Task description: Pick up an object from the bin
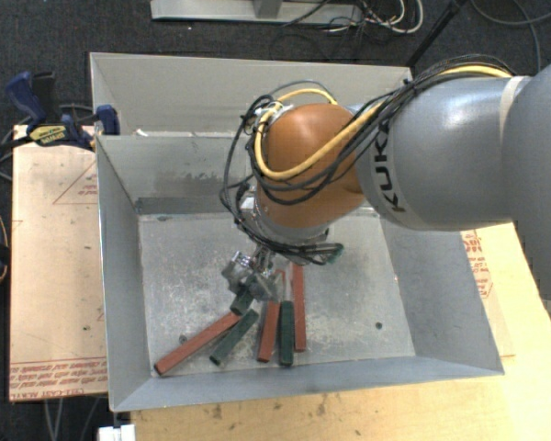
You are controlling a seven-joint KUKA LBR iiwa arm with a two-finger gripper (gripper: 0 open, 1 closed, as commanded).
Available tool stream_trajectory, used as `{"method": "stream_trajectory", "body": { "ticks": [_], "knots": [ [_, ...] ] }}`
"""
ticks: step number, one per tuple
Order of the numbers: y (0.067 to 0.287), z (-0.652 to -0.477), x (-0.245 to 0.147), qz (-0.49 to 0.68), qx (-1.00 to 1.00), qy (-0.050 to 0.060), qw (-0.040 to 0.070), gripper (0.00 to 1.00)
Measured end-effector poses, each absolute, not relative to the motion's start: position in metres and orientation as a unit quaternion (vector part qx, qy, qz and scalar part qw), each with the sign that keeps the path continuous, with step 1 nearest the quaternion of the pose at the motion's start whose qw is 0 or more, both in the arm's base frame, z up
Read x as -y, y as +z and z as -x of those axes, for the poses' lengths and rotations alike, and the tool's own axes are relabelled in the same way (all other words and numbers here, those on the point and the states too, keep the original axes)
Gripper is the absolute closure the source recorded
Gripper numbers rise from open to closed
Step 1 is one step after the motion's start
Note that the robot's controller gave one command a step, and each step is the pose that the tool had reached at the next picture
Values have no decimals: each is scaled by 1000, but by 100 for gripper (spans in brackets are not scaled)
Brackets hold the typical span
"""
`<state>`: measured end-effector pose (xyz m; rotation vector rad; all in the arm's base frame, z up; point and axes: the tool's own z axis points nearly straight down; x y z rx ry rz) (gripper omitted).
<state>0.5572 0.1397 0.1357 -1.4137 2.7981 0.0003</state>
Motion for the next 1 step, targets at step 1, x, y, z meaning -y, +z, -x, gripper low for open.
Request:
{"method": "stream_trajectory", "body": {
  "ticks": [1],
  "knots": [
    [146, -555, -140, 451, -893, 1, -1, 100]
  ]
}}
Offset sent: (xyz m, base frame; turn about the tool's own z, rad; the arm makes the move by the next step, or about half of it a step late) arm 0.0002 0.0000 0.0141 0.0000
